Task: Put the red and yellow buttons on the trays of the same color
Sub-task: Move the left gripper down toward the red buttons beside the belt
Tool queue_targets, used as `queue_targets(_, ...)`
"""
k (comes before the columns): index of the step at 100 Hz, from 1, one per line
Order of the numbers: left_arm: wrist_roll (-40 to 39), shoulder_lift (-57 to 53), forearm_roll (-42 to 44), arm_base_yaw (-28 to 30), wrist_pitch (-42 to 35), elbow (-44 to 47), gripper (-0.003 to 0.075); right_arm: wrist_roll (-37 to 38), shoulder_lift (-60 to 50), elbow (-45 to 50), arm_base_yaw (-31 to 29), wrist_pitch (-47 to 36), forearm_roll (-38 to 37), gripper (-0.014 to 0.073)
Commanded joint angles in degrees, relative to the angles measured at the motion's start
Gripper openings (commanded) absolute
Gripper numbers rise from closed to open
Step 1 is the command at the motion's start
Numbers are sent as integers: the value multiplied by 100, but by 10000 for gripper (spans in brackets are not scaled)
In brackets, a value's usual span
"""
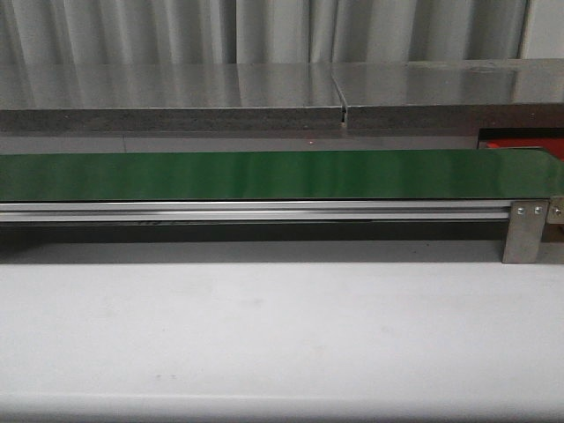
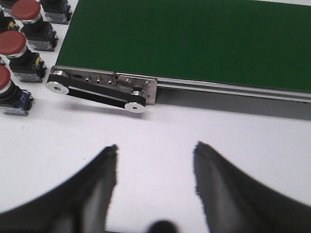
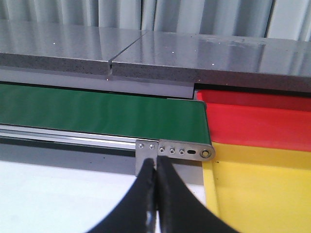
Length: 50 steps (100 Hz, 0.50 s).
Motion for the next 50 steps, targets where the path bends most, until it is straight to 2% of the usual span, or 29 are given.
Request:
queue_targets(1,-43,-22,-40,-45,-327,-216,660,-14,-82,-99,-28,-484,-33,-118)
queue_targets(4,-43,-22,-40,-45,-327,-216,701,-14,-82,-99,-28,-484,-33,-118)
queue_targets(8,-43,-22,-40,-45,-339,-216,716,-14,-82,-99,-28,-484,-33,-118)
queue_targets(23,-43,-22,-190,-45,-274,-216,673,-14,-82,-99,-28,-484,-33,-118)
queue_targets(30,-338,-22,-190,43,-244,-229,655,-14,-82,-99,-28,-484,-33,-118)
queue_targets(40,-608,41,-190,427,-150,-333,652,-14,-82,-99,-28,-484,-33,-118)
queue_targets(50,-608,275,-190,1071,61,-674,652,-14,-82,-99,-28,-484,-33,-118)
